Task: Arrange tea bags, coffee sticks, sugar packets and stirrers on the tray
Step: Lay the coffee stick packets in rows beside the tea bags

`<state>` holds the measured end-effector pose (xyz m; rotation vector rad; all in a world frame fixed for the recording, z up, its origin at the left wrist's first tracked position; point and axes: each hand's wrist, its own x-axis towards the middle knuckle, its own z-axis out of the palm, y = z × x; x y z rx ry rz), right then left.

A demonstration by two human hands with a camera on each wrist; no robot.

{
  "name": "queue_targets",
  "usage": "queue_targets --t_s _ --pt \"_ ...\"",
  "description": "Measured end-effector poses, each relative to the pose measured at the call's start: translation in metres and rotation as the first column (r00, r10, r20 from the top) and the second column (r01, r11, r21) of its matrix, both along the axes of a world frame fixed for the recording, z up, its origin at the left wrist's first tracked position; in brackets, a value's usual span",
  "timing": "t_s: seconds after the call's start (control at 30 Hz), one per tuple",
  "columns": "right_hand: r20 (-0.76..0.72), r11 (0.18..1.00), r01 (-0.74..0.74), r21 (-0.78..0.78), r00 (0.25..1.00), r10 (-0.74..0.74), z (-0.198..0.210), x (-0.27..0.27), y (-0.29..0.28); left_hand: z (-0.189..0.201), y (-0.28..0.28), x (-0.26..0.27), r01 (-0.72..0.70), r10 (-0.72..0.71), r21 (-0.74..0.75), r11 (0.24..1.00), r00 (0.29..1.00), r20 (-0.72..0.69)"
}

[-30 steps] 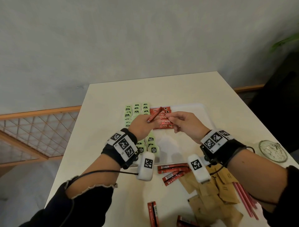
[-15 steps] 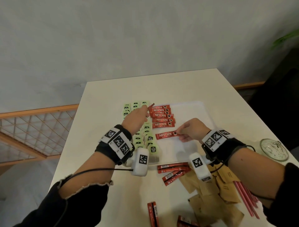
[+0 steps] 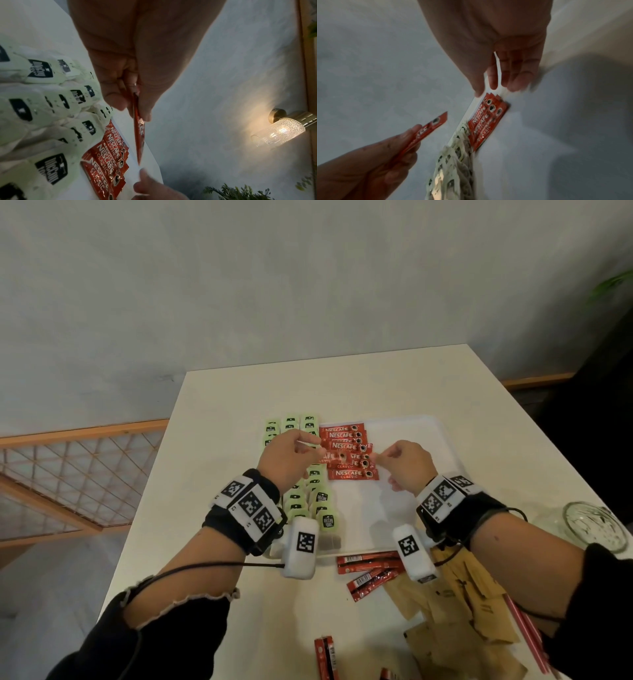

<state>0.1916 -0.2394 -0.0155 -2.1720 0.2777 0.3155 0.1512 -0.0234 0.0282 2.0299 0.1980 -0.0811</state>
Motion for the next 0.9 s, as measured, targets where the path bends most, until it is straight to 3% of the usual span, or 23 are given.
queue_targets --t_s 0.07,0.2,0.43,0.53,0.67,0.9 --pt "0.066 1.0 -0.018 0.003 0.998 0.018 0.008 -0.002 0.0 0.0 -0.002 -0.002 0.013 -0.012 -0.049 0.999 1.0 0.012" --pt "0.031 0.91 -0.16 0.382 0.987 0.16 0.026 -0.009 0.006 0.001 -0.011 -0.002 0.005 -0.002 -0.105 0.994 1.0 0.027" --pt "0.013 0.804 -0.175 0.569 0.979 0.204 0.026 -0.019 -0.001 0.0 -0.015 -0.005 -0.001 0.007 -0.142 0.99 0.999 0.04" --pt "0.006 0.858 -0.232 0.459 0.966 0.259 0.022 -0.018 -0.014 -0.002 -0.011 -0.009 0.021 -0.02 -0.039 0.999 1.0 0.022" --pt "-0.117 0.928 -0.31 0.207 0.934 0.338 0.011 -0.013 -0.026 0.0 -0.004 -0.01 -0.002 -0.009 0.143 0.99 0.997 0.076" --pt "-0.121 0.965 -0.258 0.046 0.958 0.261 0.003 -0.003 -0.008 0.008 -0.001 -0.016 0.064 -0.11 0.326 0.943 0.986 0.125"
